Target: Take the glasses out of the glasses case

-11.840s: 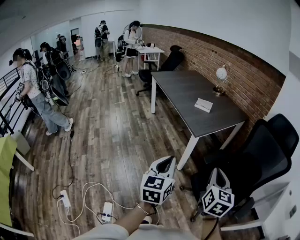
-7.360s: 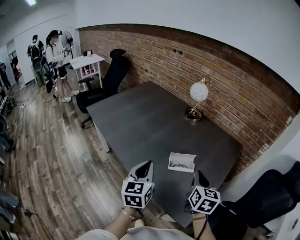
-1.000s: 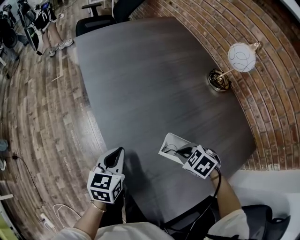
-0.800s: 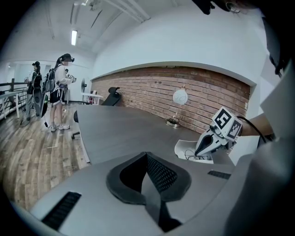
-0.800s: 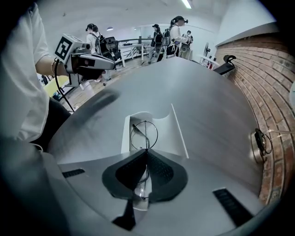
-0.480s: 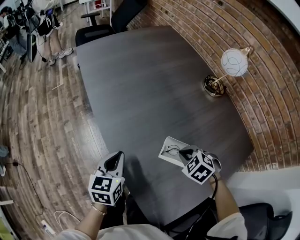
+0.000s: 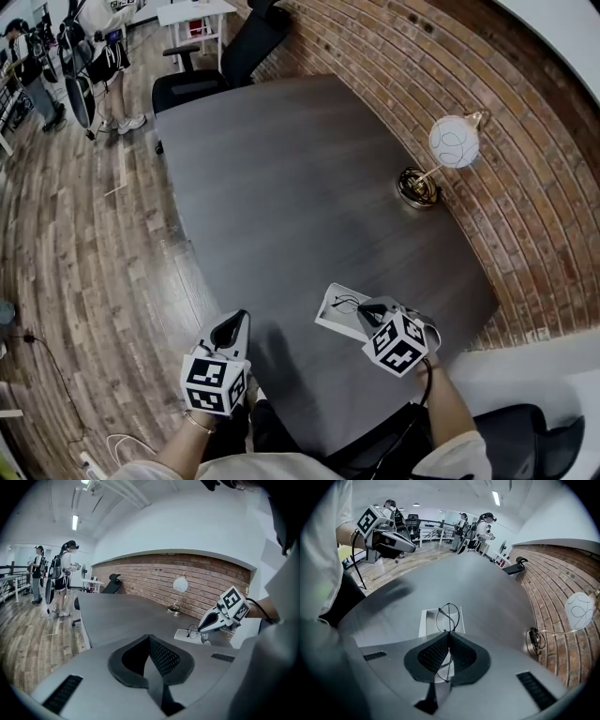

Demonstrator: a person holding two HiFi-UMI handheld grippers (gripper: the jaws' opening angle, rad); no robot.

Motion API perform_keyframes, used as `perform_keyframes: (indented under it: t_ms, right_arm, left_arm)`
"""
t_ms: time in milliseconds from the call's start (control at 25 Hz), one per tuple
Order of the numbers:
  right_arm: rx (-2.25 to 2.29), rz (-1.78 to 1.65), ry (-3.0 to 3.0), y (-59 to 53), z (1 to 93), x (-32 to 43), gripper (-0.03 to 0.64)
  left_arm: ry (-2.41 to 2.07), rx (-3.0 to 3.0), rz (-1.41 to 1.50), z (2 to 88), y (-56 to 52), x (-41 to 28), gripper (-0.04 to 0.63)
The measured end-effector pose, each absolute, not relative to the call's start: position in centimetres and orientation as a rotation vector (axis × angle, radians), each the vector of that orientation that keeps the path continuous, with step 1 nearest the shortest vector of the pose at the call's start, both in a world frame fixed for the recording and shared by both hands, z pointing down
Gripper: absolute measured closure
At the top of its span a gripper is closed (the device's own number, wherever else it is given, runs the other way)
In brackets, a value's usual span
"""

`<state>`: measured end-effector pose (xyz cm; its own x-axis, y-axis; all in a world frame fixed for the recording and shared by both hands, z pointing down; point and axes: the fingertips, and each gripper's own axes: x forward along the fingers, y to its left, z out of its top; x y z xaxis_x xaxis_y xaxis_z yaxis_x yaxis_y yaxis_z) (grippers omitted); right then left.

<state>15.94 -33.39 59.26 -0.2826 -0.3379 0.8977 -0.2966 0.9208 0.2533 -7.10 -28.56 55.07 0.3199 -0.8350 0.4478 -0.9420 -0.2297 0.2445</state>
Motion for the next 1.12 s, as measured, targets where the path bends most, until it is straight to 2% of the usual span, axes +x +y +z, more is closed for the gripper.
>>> perform_keyframes:
  t_ms: [360, 1120]
  right_arm:
    - [0.623, -0.037, -1.967, -33.2, 55.6, 15.9, 0.58]
    - [1.397, 0.198, -2.187, -33.1, 46.7, 18.5, 0.58]
  left_arm:
    - [-1.565, 2.187, 0.282, 52.7, -28.5, -6.7, 0.578]
    - [-1.469, 2.375, 0.234, 48.1, -31.2, -2.7, 0.578]
